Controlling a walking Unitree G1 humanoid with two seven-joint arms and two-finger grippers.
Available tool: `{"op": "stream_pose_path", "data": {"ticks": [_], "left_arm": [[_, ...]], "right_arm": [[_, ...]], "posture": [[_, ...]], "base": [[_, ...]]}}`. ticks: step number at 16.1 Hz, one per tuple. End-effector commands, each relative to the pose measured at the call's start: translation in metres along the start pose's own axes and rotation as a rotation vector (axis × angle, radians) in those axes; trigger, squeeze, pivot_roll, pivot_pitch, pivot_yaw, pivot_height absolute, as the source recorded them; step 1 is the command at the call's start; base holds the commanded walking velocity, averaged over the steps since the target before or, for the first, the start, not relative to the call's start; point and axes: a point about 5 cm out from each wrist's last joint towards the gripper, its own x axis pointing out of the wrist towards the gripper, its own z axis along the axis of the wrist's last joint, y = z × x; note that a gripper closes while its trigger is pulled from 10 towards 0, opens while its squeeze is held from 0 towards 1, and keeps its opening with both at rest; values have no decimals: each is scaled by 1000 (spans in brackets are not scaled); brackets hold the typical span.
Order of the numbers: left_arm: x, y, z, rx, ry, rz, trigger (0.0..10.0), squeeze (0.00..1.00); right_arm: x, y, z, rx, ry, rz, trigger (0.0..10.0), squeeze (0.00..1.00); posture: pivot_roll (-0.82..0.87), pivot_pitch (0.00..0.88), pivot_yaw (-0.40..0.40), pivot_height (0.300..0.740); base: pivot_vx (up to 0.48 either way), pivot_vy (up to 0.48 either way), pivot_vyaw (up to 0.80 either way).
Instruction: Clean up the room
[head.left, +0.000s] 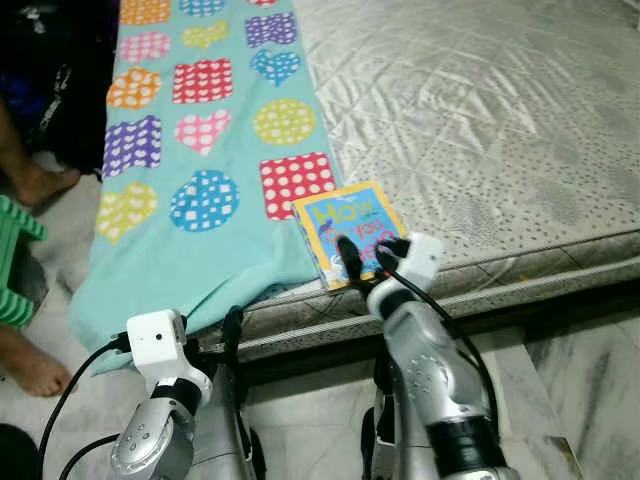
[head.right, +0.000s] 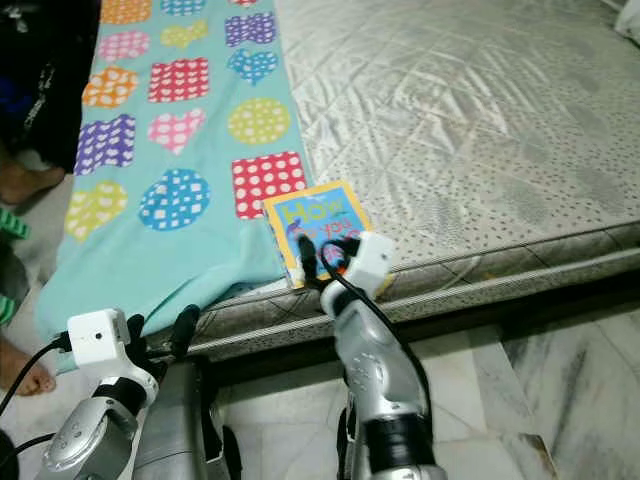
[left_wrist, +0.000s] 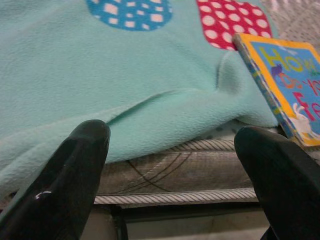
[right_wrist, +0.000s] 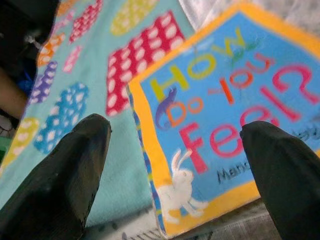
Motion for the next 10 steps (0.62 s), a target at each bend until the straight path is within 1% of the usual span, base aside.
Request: {"op": "stream_pose_path", "data": {"ticks": [1,4,6,10], "left_arm": [[-3,2,0,4,12,16,10000,0],[-3,3,0,4,14,15,10000,0],[-3,3,0,4,16,18,10000,0],[-4,3,0,0,23,17,10000,0]], "right_arm": [[-9,21,-47,178,105,-22,10000,0],[-7,22,-58,179,126,-47,10000,0],[-5,23,-59,173,120,-58,10000,0],[-3,17,-59,159,103,-90,10000,0]], "posture": [[28,246,25,541],[34,246,25,541],[38,248,25,541],[36,247,23,541]], "base": [[0,0,0],[0,0,0],[0,0,0],[0,0,0]]}}
